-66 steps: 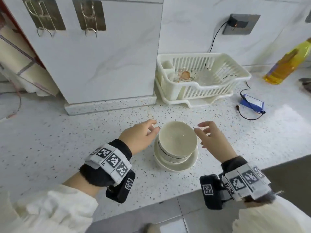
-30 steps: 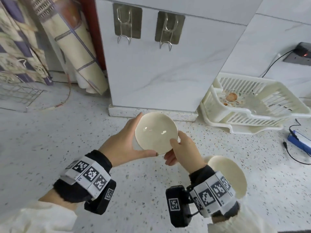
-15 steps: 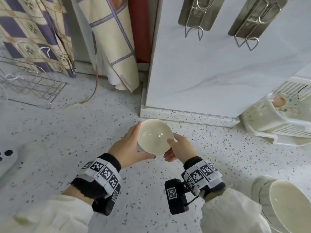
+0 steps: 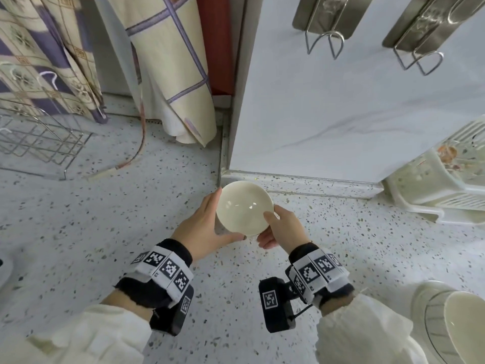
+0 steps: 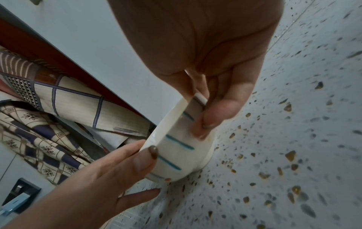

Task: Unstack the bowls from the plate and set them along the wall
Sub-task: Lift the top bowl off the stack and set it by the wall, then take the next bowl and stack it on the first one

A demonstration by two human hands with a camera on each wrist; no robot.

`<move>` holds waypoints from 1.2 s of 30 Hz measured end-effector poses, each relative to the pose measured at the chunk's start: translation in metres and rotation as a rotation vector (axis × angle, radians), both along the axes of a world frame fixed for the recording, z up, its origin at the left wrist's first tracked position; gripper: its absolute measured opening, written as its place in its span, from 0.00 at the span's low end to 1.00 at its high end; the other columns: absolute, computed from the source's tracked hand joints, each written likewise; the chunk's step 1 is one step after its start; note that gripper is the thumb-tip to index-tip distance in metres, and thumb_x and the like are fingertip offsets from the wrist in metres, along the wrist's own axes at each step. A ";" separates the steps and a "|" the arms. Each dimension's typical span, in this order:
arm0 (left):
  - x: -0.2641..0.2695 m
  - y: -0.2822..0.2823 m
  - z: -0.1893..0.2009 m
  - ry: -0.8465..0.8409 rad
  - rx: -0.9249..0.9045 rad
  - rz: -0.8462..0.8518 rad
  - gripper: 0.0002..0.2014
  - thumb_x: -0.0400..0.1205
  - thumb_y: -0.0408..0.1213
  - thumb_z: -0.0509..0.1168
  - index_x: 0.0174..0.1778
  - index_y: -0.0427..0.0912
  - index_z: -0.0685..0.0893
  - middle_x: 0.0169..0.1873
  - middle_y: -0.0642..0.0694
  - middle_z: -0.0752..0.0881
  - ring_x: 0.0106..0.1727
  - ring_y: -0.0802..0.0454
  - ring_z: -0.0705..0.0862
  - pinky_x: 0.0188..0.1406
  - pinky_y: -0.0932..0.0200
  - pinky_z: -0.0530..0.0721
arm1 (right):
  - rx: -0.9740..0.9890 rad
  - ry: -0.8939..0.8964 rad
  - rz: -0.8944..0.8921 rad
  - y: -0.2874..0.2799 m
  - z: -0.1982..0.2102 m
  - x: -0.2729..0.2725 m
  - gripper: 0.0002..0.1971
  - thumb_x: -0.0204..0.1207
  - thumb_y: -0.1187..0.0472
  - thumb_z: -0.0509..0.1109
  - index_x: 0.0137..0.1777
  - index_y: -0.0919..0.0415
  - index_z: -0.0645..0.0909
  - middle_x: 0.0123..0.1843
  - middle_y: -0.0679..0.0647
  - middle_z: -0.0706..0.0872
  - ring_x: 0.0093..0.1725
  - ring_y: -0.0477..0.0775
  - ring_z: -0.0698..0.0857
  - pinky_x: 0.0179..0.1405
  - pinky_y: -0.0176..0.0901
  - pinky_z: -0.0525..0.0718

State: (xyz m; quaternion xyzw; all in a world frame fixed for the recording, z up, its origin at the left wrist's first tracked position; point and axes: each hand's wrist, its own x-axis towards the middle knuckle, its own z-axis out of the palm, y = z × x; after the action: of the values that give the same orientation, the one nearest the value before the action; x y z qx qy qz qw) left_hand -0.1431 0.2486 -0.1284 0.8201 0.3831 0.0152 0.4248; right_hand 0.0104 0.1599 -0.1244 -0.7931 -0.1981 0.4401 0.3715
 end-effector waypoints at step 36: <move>0.112 -0.255 0.079 -0.238 0.222 -0.082 0.16 0.83 0.45 0.55 0.65 0.52 0.76 0.49 0.59 0.83 0.49 0.60 0.82 0.46 0.61 0.81 | 0.038 -0.738 -0.012 -0.297 0.099 0.116 0.11 0.78 0.59 0.60 0.57 0.59 0.79 0.56 0.59 0.80 0.43 0.52 0.78 0.38 0.42 0.74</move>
State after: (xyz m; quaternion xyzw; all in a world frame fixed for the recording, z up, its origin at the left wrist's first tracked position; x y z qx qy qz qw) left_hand -0.0306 -0.0064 -0.0496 0.8692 0.2923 0.1373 0.3744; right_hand 0.1264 -0.1366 -0.0251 -0.8927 -0.3220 0.1184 0.2922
